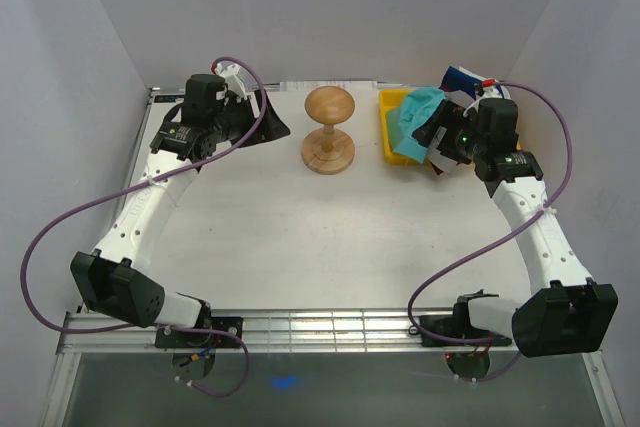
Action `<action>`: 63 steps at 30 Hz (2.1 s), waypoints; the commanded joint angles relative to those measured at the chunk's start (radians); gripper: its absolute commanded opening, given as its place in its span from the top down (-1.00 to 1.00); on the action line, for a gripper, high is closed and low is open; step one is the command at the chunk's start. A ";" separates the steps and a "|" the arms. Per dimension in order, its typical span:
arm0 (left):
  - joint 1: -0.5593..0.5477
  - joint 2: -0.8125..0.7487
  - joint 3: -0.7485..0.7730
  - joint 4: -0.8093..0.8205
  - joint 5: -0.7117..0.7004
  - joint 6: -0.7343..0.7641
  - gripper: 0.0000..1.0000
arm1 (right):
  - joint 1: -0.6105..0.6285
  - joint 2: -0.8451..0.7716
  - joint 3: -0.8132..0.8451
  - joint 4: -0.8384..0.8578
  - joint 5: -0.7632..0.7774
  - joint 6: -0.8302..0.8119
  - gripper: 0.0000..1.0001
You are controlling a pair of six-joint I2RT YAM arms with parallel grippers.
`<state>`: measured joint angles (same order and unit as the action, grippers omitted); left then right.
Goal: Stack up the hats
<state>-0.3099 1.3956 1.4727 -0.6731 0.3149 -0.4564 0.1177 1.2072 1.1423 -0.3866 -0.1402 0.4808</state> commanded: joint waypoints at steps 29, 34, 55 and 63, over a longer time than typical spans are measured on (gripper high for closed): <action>-0.001 0.002 0.015 0.007 0.061 -0.011 -0.63 | -0.026 0.550 0.514 -0.138 0.120 -0.077 -0.88; -0.001 0.008 0.012 0.010 0.062 -0.013 -0.63 | -0.029 0.655 0.629 -0.185 0.136 -0.087 -0.89; -0.001 0.025 0.012 0.029 0.055 -0.031 -0.63 | -0.033 0.784 0.784 -0.227 0.209 -0.117 0.38; -0.001 0.057 0.029 0.049 0.061 -0.059 -0.62 | -0.033 0.773 0.893 -0.264 0.151 -0.131 0.84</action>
<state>-0.3099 1.4502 1.4727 -0.6502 0.3599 -0.4995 0.0891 2.0167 1.9644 -0.6514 0.0399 0.3668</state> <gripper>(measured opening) 0.811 0.105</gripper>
